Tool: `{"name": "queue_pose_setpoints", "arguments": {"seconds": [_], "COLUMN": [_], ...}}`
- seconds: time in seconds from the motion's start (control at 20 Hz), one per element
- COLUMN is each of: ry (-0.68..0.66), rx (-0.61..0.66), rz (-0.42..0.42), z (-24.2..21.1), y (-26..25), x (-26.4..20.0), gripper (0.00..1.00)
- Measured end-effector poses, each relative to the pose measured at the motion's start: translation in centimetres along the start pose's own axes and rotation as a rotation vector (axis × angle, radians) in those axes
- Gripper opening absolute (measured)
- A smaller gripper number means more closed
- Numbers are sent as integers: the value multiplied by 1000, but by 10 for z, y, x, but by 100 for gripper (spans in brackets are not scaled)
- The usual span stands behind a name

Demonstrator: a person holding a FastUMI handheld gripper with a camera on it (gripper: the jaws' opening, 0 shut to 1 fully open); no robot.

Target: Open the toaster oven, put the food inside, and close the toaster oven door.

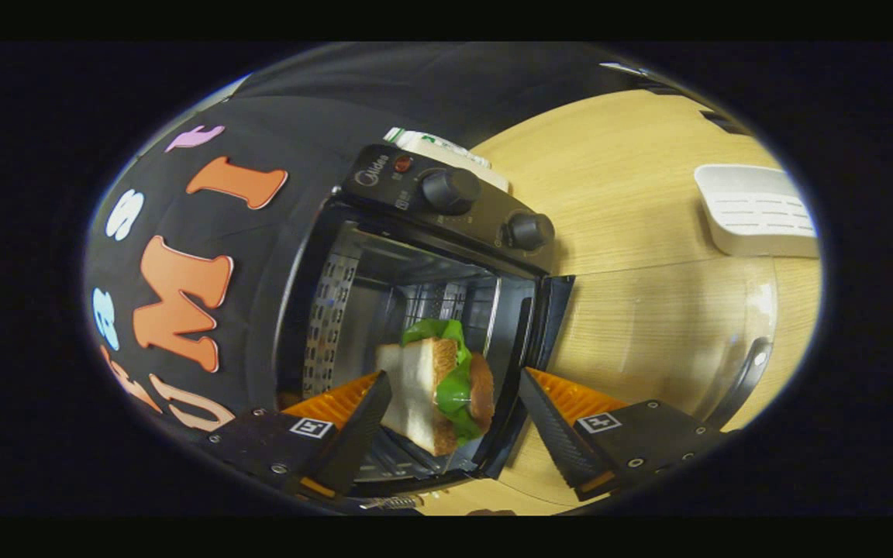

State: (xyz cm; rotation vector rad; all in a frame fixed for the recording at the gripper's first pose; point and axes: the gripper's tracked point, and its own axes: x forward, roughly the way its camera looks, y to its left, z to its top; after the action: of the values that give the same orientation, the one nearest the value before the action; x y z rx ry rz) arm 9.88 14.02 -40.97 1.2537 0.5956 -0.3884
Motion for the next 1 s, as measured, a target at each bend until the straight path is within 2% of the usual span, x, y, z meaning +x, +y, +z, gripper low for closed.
{"name": "queue_pose_setpoints", "arguments": {"seconds": [0.15, 0.45, 0.6, 0.75, 1.0], "ry": [53, 167, 146, 166, 188], "rx": [-97, -402, -625, -786, -956], "rz": [50, 129, 133, 126, 88], "z": [-2, -5, 8, 12, 15], "y": [2, -15, -34, -61, -112], "x": [-39, -111, -130, -142, -148], "gripper": [98, 98, 98, 98, 99]}}
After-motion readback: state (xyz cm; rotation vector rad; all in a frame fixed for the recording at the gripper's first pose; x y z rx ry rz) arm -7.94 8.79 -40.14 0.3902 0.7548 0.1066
